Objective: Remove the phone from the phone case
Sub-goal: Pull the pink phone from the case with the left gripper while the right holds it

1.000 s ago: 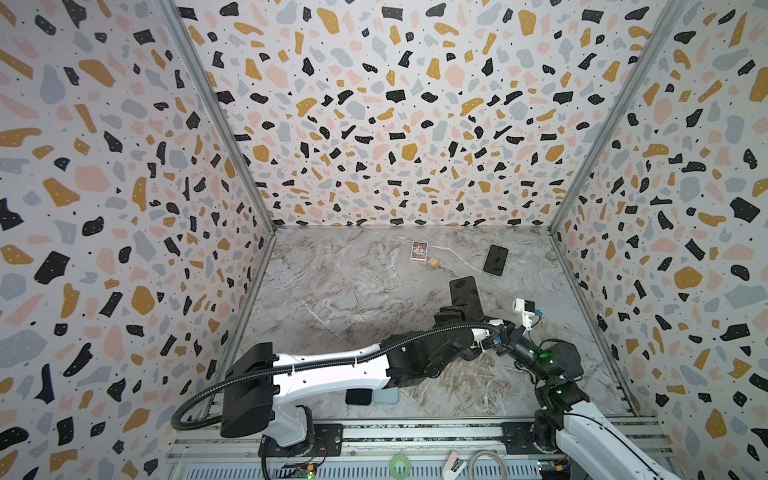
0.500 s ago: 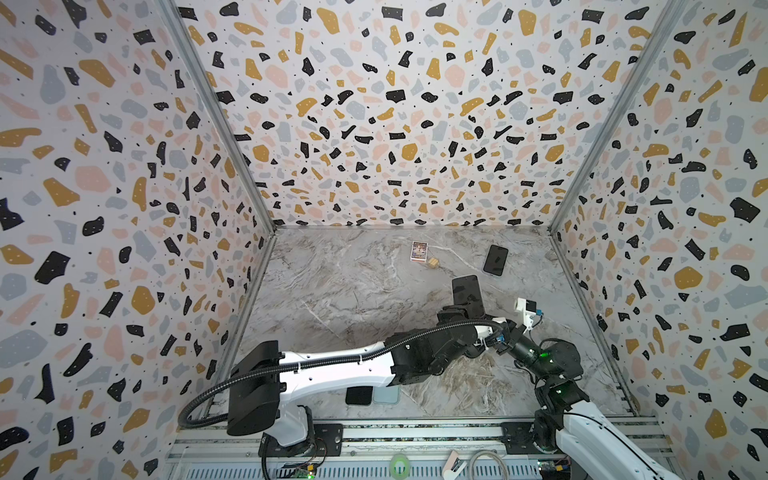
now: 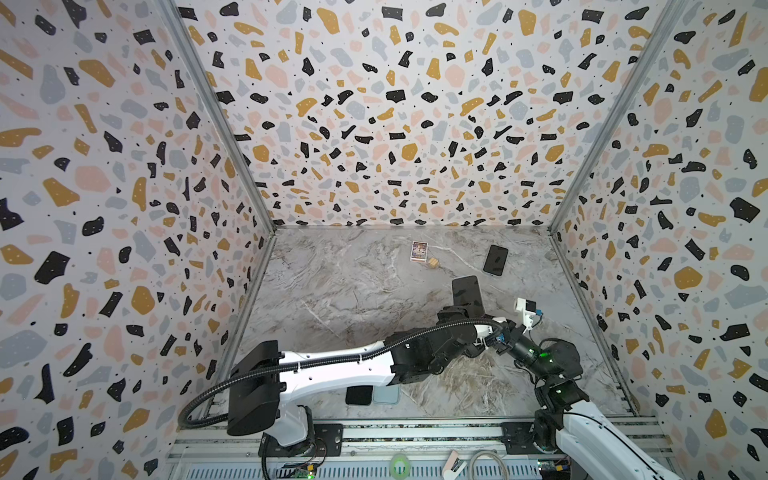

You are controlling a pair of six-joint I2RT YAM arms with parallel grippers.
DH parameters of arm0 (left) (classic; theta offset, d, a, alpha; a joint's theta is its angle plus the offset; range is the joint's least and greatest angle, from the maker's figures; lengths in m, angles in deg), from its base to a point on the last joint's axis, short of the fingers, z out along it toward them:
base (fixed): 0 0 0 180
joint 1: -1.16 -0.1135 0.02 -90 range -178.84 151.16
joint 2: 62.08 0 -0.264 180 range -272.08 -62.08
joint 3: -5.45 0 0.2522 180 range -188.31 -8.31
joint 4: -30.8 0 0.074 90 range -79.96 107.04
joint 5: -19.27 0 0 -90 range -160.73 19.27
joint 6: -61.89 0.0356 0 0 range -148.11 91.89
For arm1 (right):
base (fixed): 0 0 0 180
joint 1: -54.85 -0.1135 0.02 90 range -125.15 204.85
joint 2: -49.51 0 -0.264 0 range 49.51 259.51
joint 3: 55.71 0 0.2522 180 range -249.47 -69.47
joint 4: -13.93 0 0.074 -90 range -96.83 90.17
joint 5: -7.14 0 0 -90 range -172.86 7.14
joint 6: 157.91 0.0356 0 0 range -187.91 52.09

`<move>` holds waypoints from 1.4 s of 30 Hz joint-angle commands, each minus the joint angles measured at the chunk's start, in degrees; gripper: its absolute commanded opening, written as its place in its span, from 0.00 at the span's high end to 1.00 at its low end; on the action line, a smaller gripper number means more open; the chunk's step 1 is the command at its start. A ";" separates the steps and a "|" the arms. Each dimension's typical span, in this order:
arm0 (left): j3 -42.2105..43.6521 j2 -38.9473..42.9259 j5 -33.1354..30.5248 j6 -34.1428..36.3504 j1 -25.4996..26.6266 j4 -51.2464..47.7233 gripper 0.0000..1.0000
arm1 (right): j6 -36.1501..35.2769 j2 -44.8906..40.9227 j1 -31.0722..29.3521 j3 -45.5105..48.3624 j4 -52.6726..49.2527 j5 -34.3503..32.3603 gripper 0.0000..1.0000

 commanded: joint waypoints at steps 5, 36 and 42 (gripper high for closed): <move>-2.50 0.63 -1.43 0.41 -0.92 2.24 0.44 | -1.27 -0.69 -0.16 -2.11 5.11 1.72 1.00; -3.11 -2.48 -0.60 0.63 -1.61 2.97 0.57 | -1.05 -0.59 -0.16 -2.65 5.03 1.87 1.00; -2.74 -2.70 -0.54 0.76 -1.89 3.99 0.67 | -0.83 -1.34 -0.16 -2.62 4.59 1.82 1.00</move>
